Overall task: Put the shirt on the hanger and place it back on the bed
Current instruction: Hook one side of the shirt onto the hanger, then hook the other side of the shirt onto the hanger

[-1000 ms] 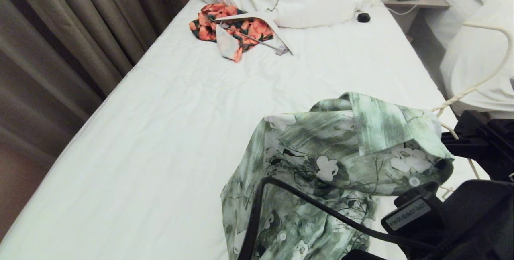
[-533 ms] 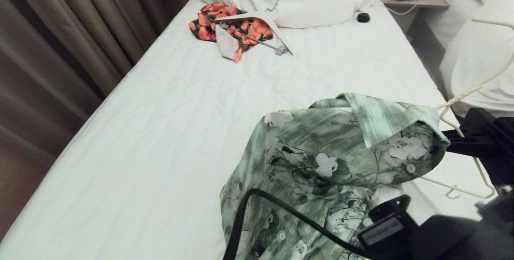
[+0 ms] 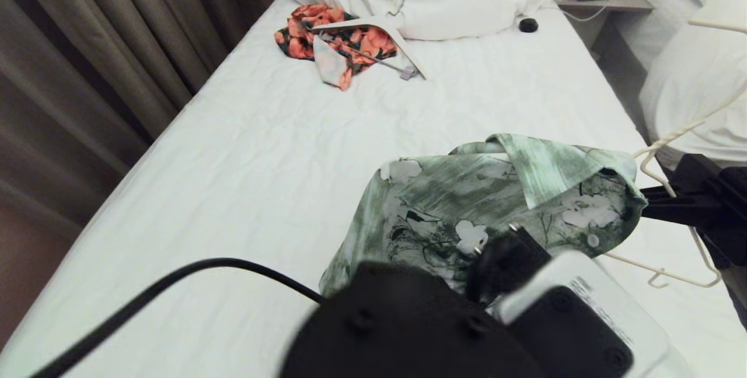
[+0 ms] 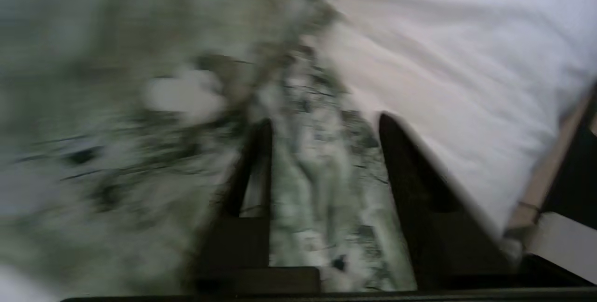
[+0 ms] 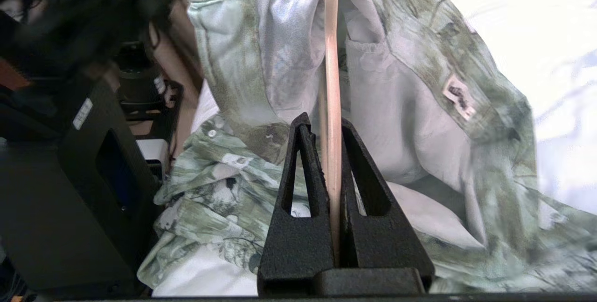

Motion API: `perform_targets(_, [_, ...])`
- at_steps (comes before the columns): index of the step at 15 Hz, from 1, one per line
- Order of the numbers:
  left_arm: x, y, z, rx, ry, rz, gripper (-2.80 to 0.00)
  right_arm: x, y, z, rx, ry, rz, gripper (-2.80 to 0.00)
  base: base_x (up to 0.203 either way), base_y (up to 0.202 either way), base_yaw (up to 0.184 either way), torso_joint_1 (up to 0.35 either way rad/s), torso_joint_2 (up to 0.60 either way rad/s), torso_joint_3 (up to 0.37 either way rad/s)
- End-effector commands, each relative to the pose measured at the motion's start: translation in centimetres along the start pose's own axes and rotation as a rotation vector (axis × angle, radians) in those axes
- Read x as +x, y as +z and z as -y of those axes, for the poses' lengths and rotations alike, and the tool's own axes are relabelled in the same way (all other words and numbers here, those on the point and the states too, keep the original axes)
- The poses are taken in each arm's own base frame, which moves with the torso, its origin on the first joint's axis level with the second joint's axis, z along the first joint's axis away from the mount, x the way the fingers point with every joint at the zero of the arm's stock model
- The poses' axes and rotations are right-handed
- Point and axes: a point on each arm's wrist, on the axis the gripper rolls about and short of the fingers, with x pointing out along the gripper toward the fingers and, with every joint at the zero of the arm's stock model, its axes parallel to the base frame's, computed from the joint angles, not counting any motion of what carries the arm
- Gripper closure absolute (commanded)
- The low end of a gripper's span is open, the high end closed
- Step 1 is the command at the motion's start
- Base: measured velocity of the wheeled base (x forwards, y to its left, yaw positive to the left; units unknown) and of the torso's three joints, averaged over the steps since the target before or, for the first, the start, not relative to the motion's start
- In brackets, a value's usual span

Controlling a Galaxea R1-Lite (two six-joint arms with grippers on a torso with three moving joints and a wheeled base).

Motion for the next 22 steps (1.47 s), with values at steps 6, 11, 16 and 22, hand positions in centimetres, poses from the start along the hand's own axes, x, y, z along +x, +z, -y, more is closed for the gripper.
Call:
perform_targets(6, [-5.6, 1.0, -7.8, -0.093, 0.177, 0.121, 0.0, 3.3, 0.3, 0.2, 0.001, 0.138, 0.02, 0.0, 0.0, 0.0, 0.0, 0.0, 0.0, 0.0])
perform_targets(11, [-7.7, 0.3, -9.2, -0.112, 0.207, 0.146, 0.0, 5.8, 0.7, 0.2, -0.004, 0.234, 0.031, 0.0, 0.0, 0.0, 0.0, 0.0, 0.0, 0.0])
perform_targets(16, [-10.6, -0.8, -11.4, -0.089, 0.289, 0.173, 0.0, 7.3, 0.3, 0.0, 0.017, 0.28, 0.025, 0.0, 0.0, 0.0, 0.0, 0.0, 0.0, 0.0])
perform_targets(22, [-11.8, -0.8, -11.8, -0.036, 0.305, 0.201, -2.8, 11.1, 1.3, -1.7, 0.04, 0.399, 0.011, 0.0, 0.0, 0.0, 0.0, 0.0, 0.0, 0.0])
